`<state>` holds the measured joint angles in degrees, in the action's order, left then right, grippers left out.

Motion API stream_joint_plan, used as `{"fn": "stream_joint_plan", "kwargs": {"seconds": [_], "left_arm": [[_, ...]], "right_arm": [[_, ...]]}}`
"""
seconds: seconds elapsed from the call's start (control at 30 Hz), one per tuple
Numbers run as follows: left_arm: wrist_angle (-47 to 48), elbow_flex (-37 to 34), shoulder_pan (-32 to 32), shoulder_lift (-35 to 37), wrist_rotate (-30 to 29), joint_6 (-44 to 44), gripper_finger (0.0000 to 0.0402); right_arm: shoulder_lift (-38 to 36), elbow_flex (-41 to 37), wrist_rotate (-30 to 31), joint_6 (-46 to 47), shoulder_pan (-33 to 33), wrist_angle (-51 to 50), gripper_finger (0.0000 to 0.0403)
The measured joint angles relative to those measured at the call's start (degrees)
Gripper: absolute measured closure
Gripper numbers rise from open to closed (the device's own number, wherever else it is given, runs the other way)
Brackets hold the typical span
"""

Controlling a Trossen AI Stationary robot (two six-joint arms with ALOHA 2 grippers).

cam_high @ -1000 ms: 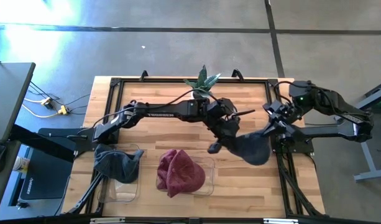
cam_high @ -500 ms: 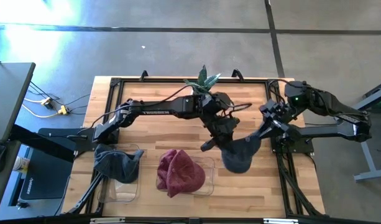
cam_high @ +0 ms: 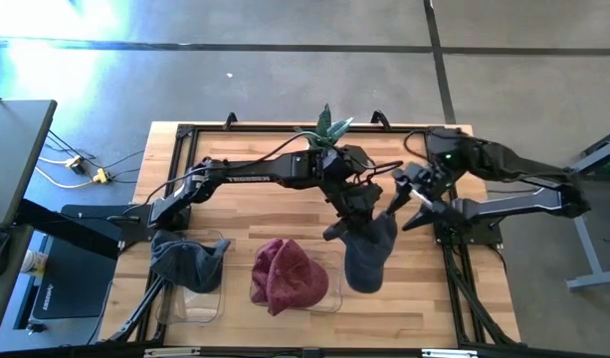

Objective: Pick & Place hat
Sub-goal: Put the blue cap into the left transparent bin

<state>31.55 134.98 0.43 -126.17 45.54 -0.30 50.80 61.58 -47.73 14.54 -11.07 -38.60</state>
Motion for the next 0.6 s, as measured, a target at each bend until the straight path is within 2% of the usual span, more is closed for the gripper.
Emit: {"fn": "stream_joint_plan", "kwargs": {"seconds": [0.23, 0.37, 0.6], "left_arm": [[0.42, 0.00, 0.00, 0.02, 0.24, -0.24, 0.0400], [2.03, 0.00, -0.02, 0.02, 0.64, -1.52, 0.0400], [3.53, 0.00, -0.04, 0.02, 1.03, -2.99, 0.0401]], "right_arm": [[3.13, 0.00, 3.20, -11.96, 0.59, -3.39, 0.0105], [3.67, -0.04, 7.25, -16.99, -0.19, -7.27, 0.0105], [3.85, -5.35, 6.41, -20.10, -0.57, -5.76, 0.0105]]}}
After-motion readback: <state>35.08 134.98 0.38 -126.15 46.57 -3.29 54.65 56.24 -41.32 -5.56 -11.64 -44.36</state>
